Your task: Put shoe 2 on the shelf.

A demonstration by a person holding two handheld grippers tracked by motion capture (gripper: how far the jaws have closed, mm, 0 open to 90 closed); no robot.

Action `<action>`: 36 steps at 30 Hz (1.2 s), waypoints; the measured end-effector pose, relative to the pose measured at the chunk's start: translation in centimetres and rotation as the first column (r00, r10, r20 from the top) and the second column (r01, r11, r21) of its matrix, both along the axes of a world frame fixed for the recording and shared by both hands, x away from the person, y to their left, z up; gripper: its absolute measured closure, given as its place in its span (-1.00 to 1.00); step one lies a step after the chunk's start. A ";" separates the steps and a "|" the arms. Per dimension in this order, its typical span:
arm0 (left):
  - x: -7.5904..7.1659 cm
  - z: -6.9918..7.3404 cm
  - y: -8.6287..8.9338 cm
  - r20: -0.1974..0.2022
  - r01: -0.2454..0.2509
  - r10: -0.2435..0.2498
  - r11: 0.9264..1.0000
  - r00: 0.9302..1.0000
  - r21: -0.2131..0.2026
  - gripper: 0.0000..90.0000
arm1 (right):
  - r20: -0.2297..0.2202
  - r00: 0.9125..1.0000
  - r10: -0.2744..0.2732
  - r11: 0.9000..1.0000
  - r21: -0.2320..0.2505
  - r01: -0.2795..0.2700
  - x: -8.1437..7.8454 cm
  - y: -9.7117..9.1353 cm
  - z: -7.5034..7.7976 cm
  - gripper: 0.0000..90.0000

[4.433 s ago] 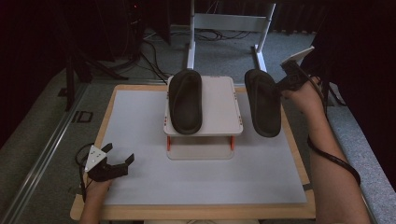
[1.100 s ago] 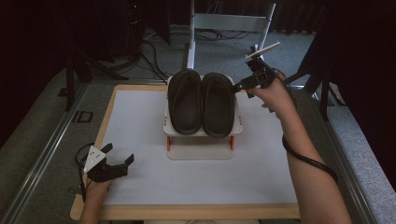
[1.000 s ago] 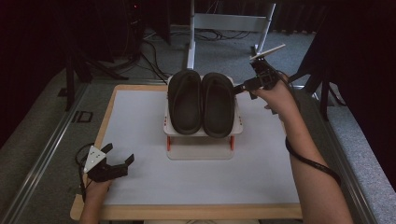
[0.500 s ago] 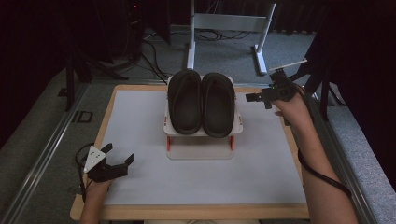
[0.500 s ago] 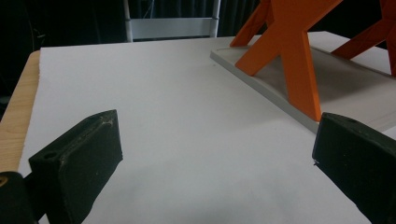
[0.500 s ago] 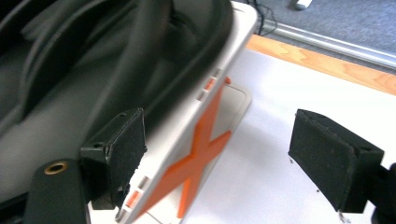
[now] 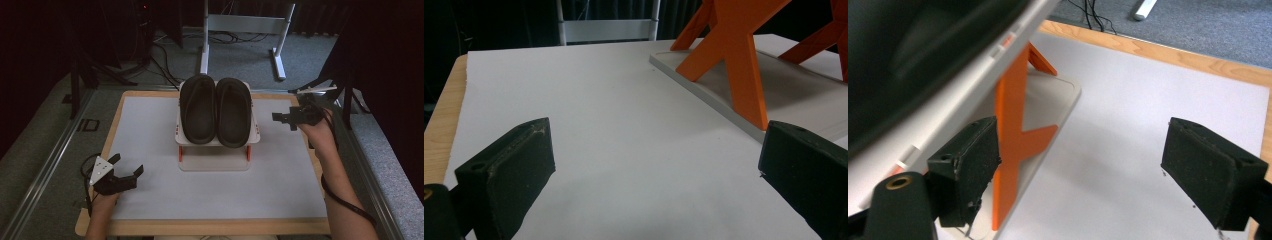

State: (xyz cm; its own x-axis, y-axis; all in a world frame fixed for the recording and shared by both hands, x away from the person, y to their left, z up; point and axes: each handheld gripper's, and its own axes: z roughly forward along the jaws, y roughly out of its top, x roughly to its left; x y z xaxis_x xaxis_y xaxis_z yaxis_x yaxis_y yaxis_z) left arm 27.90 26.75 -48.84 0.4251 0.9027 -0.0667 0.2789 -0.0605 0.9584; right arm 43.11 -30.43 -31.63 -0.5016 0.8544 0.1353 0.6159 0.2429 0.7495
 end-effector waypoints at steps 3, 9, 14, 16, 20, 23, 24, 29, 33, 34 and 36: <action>0.0 0.0 0.0 0.000 0.000 0.000 1.000 1.000 -0.001 -0.97 | 0.017 1.000 -0.014 1.000 0.011 0.014 -0.3 -0.6 -1.2 -0.69; 0.0 0.0 0.0 0.000 0.001 -0.001 1.000 1.000 0.000 -0.98 | 0.048 0.998 -0.038 0.999 0.024 0.037 -1.0 -1.5 -3.7 -0.69; 0.0 0.0 0.0 -0.001 0.002 -0.002 1.000 1.000 -0.001 -0.98 | 0.072 0.996 -0.058 0.998 0.011 0.058 -1.6 -2.2 -5.9 -0.70; 0.0 0.0 0.0 -0.001 0.002 -0.002 1.000 1.000 0.000 -0.98 | 0.069 0.995 -0.066 0.998 0.009 0.066 -1.9 -2.5 -6.8 -0.71; 0.0 0.0 0.0 -0.001 0.003 -0.003 1.000 1.000 0.001 -0.98 | 0.059 0.996 -0.062 0.998 -0.004 0.062 -2.2 -2.8 -8.3 -0.71; 0.0 0.0 0.0 -0.001 0.003 -0.003 1.000 1.000 0.000 -0.98 | 0.056 0.997 -0.059 0.998 -0.017 0.060 -2.5 -3.0 -9.4 -0.71; 0.0 0.0 0.0 -0.001 0.003 -0.003 1.000 1.000 0.000 -0.98 | 0.058 0.996 -0.063 0.998 -0.019 0.065 -2.6 -3.1 -9.9 -0.71; 0.0 0.0 0.0 -0.003 0.003 -0.003 1.000 1.000 0.000 -0.98 | 0.043 0.994 -0.097 0.995 -0.003 0.097 -3.2 -3.7 -11.6 -0.70; 0.0 0.0 0.0 -0.001 0.003 -0.003 1.000 1.000 0.001 -0.98 | 0.031 0.993 -0.115 0.993 -0.013 0.116 -3.8 -4.2 -12.8 -0.70; 0.0 0.0 0.0 -0.001 0.003 -0.003 1.000 1.000 0.002 -0.97 | 0.032 0.992 -0.123 0.992 -0.011 0.123 -4.0 -4.4 -13.1 -0.70; 0.0 0.0 -0.1 -0.002 0.001 -0.001 1.000 1.000 0.002 -0.97 | 0.043 0.989 -0.145 0.989 -0.009 0.145 -4.4 -4.7 -13.6 -0.70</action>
State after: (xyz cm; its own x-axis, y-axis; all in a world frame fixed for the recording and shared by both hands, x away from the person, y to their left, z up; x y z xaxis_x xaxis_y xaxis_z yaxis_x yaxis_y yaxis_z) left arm 27.90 26.68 -48.84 0.4262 0.9023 -0.0656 0.2808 -0.0631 0.9577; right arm 38.72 -35.18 -45.23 -0.3775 0.9200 0.1058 0.6134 0.1628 0.7728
